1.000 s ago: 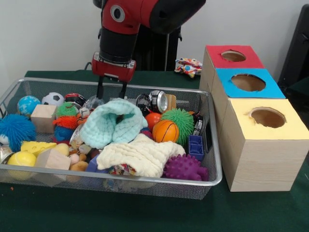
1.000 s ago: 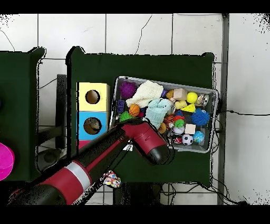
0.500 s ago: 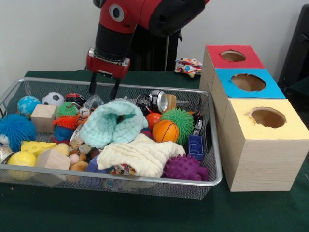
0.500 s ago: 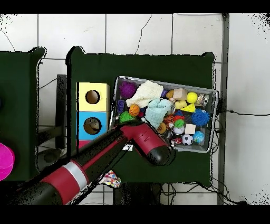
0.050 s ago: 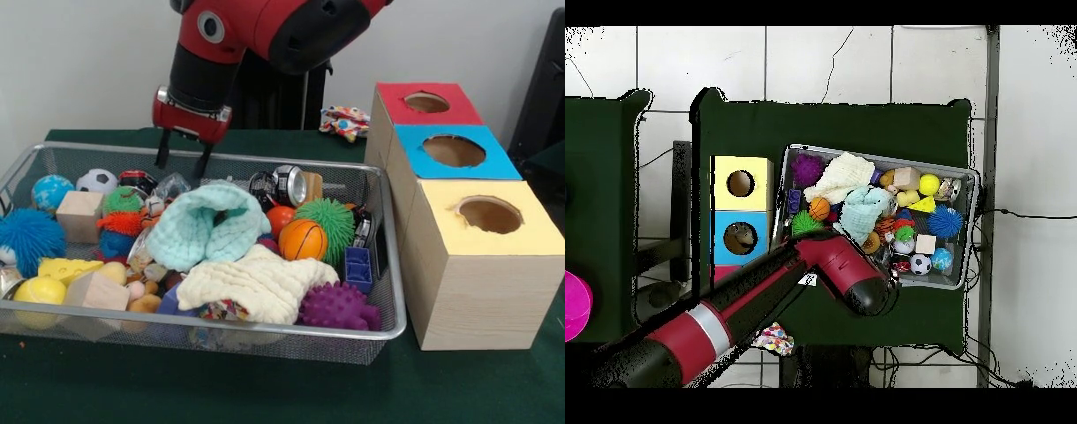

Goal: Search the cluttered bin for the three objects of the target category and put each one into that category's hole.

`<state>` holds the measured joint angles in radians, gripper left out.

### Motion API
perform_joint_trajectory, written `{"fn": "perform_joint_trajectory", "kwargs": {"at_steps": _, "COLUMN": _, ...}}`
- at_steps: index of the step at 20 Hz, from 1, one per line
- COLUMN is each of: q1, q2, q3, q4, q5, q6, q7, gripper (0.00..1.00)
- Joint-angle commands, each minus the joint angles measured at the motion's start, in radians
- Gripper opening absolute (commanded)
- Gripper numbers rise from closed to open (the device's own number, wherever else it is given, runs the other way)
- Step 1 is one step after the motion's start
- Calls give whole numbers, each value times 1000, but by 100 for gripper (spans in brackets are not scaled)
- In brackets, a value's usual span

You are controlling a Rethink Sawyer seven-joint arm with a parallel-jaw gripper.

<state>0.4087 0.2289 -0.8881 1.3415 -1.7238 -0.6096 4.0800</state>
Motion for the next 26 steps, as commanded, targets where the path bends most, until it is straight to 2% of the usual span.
{"fn": "perform_joint_trajectory", "kwargs": {"at_steps": 1, "q1": -51, "q2": 78, "q3": 126, "q4": -47, "q5": 84, "q6": 8, "q7": 300, "gripper": 100}}
{"fn": "perform_joint_trajectory", "kwargs": {"at_steps": 9, "q1": -79, "q2": 131, "q3": 149, "q4": -97, "q5": 94, "q6": 9, "q7": 309, "gripper": 100}}
{"fn": "perform_joint_trajectory", "kwargs": {"at_steps": 12, "q1": -96, "q2": 125, "q3": 171, "q4": -106, "q5": 115, "q6": 25, "q7": 280, "gripper": 100}}
{"fn": "perform_joint_trajectory", "kwargs": {"at_steps": 18, "q1": -196, "q2": -19, "q3": 272, "q4": -47, "q5": 266, "q6": 37, "q7": 60, "gripper": 100}}
{"fn": "perform_joint_trajectory", "kwargs": {"at_steps": 22, "q1": -217, "q2": -57, "q3": 290, "q4": -25, "q5": 298, "q6": 15, "q7": 7, "gripper": 100}}
{"fn": "perform_joint_trajectory", "kwargs": {"at_steps": 24, "q1": -269, "q2": -109, "q3": 329, "q4": 5, "q5": 406, "q6": 37, "q7": -163, "gripper": 100}}
{"fn": "perform_joint_trajectory", "kwargs": {"at_steps": 26, "q1": -319, "q2": -146, "q3": 356, "q4": 29, "q5": 515, "q6": 13, "q7": -318, "gripper": 100}}
